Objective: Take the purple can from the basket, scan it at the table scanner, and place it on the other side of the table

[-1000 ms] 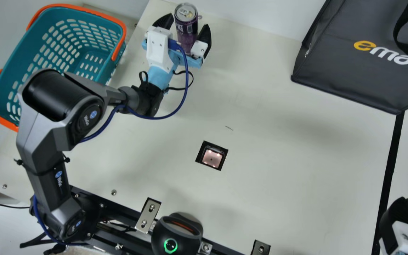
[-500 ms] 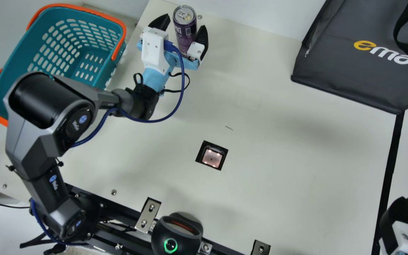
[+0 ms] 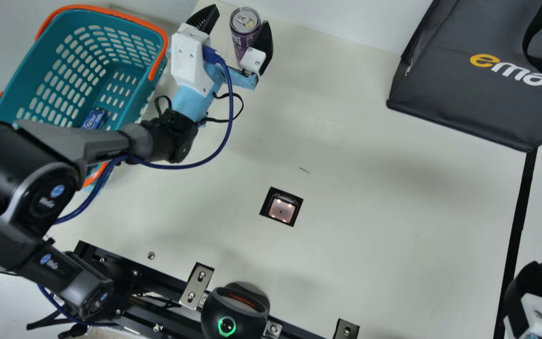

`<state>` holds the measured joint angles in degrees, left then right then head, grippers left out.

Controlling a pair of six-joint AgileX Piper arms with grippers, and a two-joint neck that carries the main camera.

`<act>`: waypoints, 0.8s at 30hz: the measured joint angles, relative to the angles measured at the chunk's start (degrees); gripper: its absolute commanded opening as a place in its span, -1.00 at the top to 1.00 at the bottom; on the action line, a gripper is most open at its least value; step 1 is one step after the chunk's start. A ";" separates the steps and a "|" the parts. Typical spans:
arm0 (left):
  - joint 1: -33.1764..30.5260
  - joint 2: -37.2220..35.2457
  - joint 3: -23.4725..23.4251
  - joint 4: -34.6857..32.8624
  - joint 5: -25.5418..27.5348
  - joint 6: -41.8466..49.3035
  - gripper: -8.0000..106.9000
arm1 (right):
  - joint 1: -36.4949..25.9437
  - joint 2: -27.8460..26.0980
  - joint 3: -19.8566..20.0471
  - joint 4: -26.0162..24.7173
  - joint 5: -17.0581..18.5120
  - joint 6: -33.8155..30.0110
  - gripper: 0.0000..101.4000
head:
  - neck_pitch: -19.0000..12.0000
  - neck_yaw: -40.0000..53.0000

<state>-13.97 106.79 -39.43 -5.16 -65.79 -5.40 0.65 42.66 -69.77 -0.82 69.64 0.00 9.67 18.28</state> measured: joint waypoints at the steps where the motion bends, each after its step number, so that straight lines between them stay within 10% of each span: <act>1: 0.00 -0.97 0.25 0.00 0.40 0.25 -0.71 | 0.00 0.00 0.00 0.00 0.00 0.00 -0.87 | -0.09 0.00; 12: -0.93 -12.06 1.72 -0.68 9.56 6.43 -0.71 | 0.00 0.00 0.00 0.00 0.00 0.00 -0.87 | 0.00 -0.09; 24: -0.09 -25.15 -1.61 -6.45 31.13 12.47 -0.71 | 0.00 0.00 0.00 0.00 0.00 0.00 -0.87 | -0.09 0.00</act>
<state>-14.06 81.64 -41.04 -11.61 -34.66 7.07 0.65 42.66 -69.77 -0.82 69.64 0.00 9.58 18.28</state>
